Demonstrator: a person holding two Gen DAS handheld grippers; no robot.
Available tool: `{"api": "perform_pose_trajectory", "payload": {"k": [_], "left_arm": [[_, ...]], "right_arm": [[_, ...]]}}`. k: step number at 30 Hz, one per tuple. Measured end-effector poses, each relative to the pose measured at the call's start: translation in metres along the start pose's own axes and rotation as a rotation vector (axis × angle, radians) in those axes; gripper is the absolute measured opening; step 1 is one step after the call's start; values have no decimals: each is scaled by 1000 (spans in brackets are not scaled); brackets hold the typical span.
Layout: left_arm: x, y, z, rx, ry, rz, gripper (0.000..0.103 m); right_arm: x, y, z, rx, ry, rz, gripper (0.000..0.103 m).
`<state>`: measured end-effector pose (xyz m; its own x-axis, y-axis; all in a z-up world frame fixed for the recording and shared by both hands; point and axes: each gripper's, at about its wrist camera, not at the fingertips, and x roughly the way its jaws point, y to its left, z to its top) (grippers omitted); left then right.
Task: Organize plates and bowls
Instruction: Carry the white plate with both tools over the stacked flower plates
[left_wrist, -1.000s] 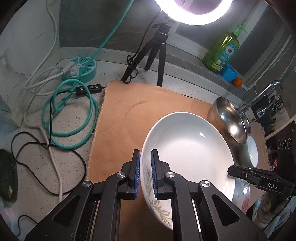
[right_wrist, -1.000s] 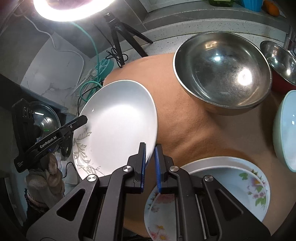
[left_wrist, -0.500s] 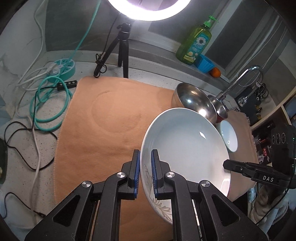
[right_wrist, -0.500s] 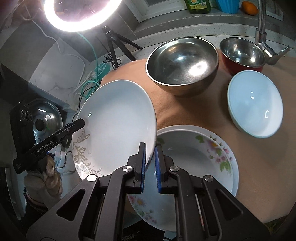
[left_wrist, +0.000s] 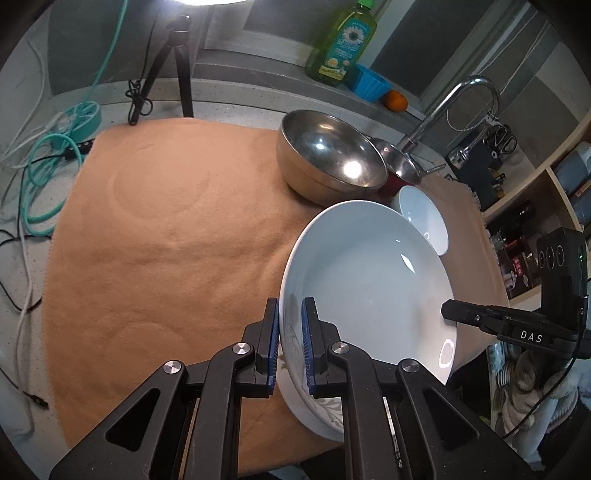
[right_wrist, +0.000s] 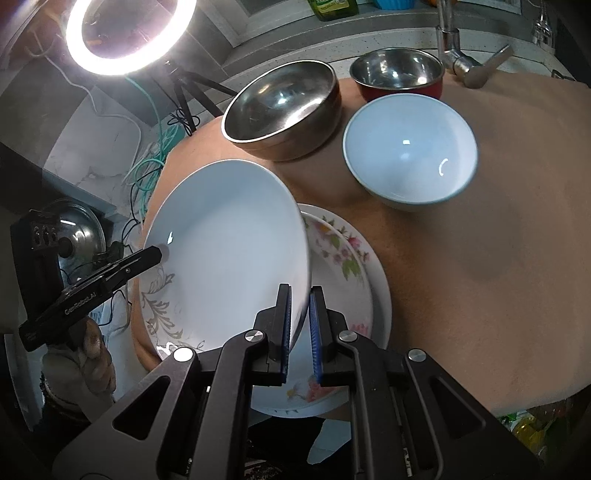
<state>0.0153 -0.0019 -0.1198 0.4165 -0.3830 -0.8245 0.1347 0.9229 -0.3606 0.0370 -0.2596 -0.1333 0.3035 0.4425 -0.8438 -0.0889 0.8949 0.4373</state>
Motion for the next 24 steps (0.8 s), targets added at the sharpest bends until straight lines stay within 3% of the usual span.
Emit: {"api": "perform_pose_trajectory", "payload": {"k": [10, 24], "left_arm": [[15, -16, -8, 33, 42, 8, 10], [22, -20, -13, 47, 66, 30, 10]], "right_arm": [[3, -24, -18, 24, 38, -21, 10], [9, -30, -27, 30, 75, -24, 10]]}}
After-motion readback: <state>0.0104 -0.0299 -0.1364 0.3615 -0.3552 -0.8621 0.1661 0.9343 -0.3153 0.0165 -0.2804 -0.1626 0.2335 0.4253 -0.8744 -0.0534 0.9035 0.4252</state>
